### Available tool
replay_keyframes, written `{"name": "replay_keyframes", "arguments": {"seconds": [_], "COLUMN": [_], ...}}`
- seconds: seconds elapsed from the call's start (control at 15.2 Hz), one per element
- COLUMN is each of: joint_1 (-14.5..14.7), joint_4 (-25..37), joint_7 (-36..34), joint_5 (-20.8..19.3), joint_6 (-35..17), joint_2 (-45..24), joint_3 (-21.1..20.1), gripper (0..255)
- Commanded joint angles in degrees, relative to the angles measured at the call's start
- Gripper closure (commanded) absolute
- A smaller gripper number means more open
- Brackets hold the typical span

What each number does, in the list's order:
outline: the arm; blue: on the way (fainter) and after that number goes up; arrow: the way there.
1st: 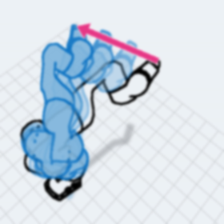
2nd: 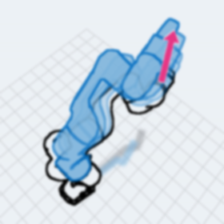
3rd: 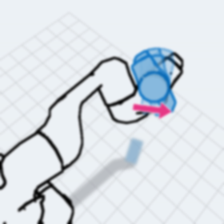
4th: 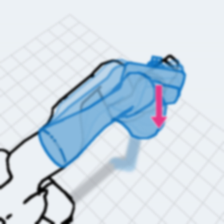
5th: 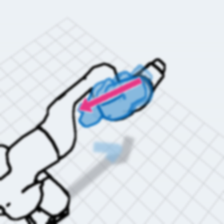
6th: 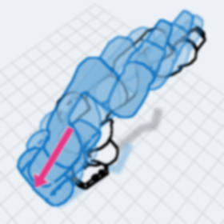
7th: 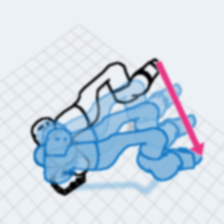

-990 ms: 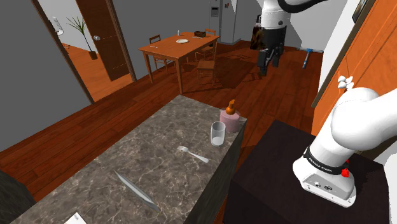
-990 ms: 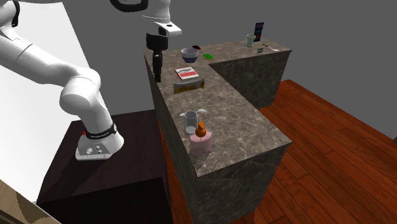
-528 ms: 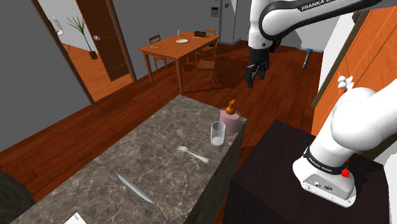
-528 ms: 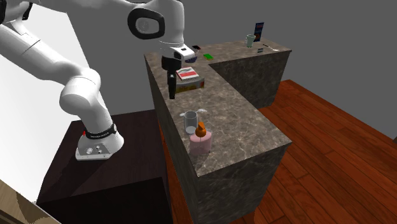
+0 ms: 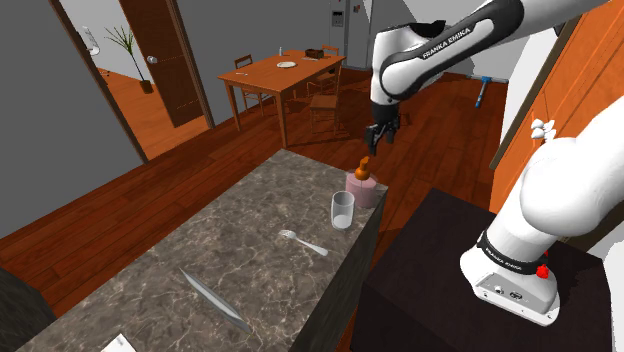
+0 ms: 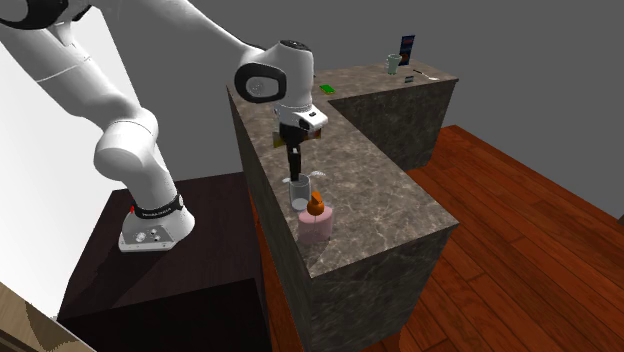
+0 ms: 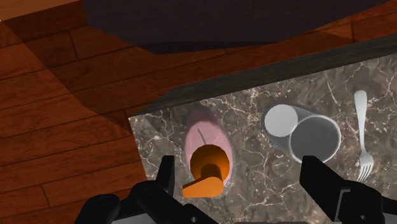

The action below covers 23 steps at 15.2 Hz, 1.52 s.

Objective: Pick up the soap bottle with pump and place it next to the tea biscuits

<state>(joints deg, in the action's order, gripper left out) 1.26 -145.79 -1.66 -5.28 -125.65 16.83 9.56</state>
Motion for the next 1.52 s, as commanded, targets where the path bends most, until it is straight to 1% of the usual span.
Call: {"name": "replay_keyframes", "arguments": {"seconds": [0.0, 0.4, 0.59, 0.79, 1.32, 1.45], "joint_1": [0.2, 0.6, 0.3, -0.5, -1.6, -1.6], "joint_4": [0.5, 4.9, 8.3, 12.4, 13.2, 13.2], "joint_7": [0.6, 3.7, 5.9, 8.0, 9.5, 9.5], "joint_5": [0.8, 5.2, 8.3, 11.4, 13.6, 13.6], "joint_6": [-4.5, -15.5, -19.8, -23.3, -28.4, -28.4], "joint_2": [-4.5, -18.7, -25.9, -33.1, -39.1, -39.1], "joint_3": [0.6, 1.4, 1.1, 0.0, -1.4, -1.4], "gripper": [0, 0, 0, 0, 0, 0]}}
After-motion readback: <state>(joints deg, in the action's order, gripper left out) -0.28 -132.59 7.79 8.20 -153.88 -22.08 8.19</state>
